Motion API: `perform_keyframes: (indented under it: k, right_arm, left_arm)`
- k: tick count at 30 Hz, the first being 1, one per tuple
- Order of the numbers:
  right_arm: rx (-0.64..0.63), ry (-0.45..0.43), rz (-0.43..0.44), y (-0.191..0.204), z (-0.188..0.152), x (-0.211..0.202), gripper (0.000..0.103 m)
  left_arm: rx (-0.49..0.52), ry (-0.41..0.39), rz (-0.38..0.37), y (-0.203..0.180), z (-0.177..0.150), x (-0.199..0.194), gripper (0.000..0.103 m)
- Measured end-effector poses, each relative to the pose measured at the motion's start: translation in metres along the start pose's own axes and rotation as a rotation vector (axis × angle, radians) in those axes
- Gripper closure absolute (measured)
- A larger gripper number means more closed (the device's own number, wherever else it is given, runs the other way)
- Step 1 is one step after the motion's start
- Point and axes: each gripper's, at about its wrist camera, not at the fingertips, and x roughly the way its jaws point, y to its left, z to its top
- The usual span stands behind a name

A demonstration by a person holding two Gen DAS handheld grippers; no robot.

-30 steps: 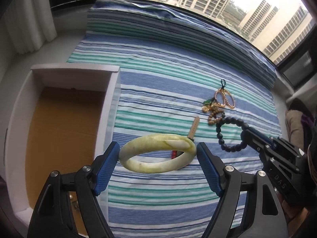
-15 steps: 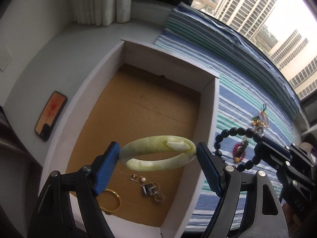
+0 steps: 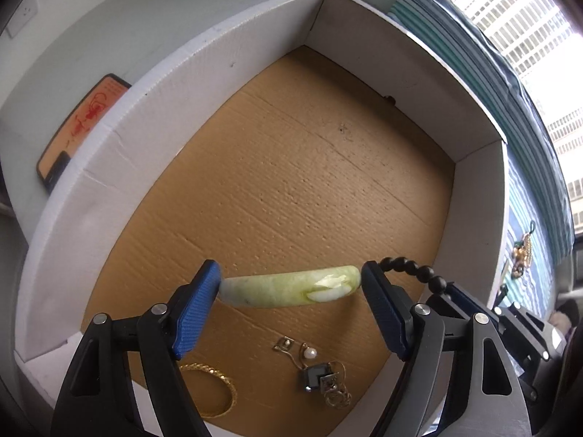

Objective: Organize jewelry
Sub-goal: 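Carry the jade bangle and black bead bracelet into the white box, release both, then move the left tool to the brown-strap watch and grasp its case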

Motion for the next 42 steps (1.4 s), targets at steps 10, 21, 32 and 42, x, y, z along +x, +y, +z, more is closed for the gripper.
perform_keyframes:
  k: [10,21,32,42]
  right_arm:
    - [0.057,-0.076,0.066,-0.012,-0.006,-0.017,0.071]
    - [0.16,-0.246,0.001,-0.094,-0.106,-0.107,0.059]
    - [0.46,-0.223,-0.202,-0.258,-0.252,-0.156,0.058]
    - [0.686,-0.229,-0.187,-0.32,-0.326,-0.167,0.058]
  left_arm:
    - [-0.031,-0.021,-0.001,0.005,-0.001,-0.004,0.015]
    - [0.188,-0.126,-0.13,-0.097,-0.075,-0.073,0.008]
    - [0.568,-0.106,-0.263,-0.272,-0.191,-0.065,0.005]
    - [0.588,-0.019,-0.172,-0.33,-0.151,0.031,0.005]
